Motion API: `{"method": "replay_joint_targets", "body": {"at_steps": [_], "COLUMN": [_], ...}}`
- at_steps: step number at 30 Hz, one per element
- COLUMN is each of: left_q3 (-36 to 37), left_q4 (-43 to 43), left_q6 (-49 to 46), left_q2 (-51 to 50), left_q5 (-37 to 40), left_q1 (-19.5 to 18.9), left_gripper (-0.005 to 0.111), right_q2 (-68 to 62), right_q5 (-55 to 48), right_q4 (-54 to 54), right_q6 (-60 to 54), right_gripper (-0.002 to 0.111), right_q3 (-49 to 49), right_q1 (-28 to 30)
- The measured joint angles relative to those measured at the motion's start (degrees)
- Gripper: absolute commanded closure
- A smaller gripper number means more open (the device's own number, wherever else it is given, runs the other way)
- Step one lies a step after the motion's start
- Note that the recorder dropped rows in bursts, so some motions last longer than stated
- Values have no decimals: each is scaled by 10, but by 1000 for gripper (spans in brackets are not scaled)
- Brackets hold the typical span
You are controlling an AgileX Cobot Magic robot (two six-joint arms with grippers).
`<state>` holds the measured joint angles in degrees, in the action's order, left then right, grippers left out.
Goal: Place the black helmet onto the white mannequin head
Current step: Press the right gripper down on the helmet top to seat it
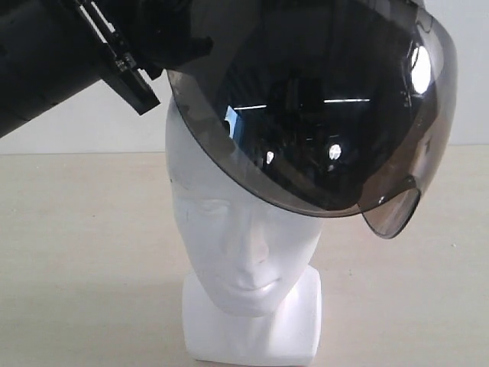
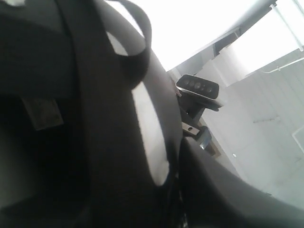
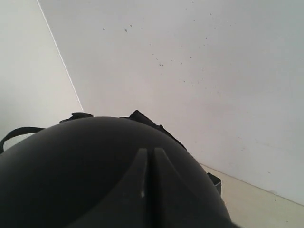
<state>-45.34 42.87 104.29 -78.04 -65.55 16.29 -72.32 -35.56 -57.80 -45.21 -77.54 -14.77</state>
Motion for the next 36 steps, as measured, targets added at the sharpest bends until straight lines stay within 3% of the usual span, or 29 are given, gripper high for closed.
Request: {"method": "replay_joint_targets", "body": {"at_steps": [12,27,36], "left_q3": [69,134,173], "left_q4": [0,-17,-3], "left_q6": [-1,-29,-53], "left_q2": [43,69,83], "left_q5": [-2,2,25], "left_q1": [-36,-43,-43], "left_gripper": [102,102,102], "right_q2": [-7,-34,-39], "right_q5": [-15,40,25], "right_q4": [6,62,136], "right_q6": [24,45,96], "right_gripper": [109,109,109], "right_q3": [0,-5,-2], "right_q1": [-18,-89,-98]}}
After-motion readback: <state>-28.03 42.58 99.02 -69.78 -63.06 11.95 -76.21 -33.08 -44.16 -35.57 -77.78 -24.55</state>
